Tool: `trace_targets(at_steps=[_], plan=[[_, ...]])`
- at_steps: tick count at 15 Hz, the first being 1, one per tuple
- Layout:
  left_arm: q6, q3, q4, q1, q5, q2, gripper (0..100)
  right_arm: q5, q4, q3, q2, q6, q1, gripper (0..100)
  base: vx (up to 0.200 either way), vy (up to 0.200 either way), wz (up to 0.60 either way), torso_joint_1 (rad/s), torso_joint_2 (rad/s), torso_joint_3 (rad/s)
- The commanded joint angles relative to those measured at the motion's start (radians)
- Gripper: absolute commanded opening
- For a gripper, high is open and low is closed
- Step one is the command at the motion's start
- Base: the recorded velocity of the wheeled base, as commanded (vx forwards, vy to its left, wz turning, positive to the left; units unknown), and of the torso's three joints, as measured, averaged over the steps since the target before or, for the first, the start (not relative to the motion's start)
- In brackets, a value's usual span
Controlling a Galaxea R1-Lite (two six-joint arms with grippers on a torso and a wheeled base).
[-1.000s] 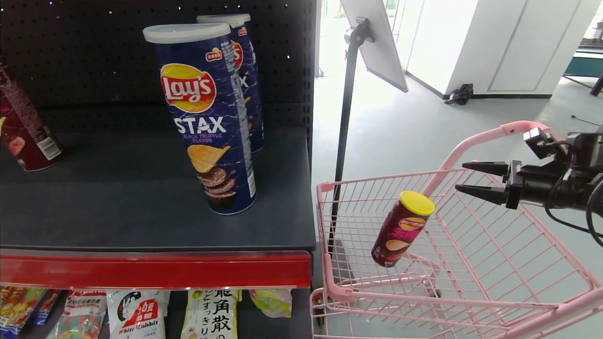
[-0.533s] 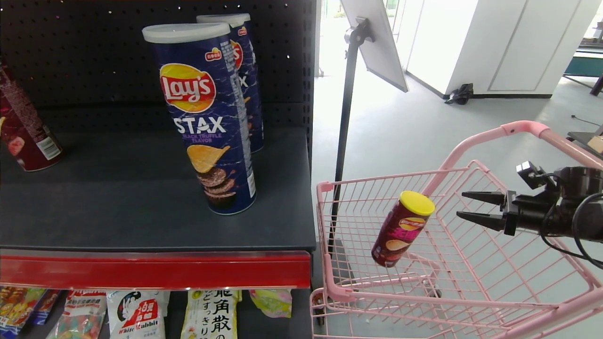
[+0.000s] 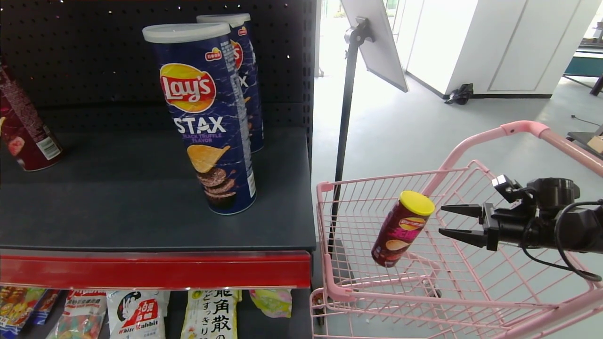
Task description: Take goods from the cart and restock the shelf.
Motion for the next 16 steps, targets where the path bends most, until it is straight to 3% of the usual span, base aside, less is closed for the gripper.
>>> trace_targets(at_steps=[1,16], plan=[[-0.001,0.0,0.0,0.0,0.0,0.001,100,0.0,0.0,-0.004,0.013,0.001,0.019,100,0.0,0.0,0.0,0.0,0.0,0.0],[-0.001,0.0,0.0,0.0,0.0,0.001,100,0.001,-0.001,-0.142,0.195,0.004,0.151,100,0.0,0.0,0.0,0.0,0.0,0.0]])
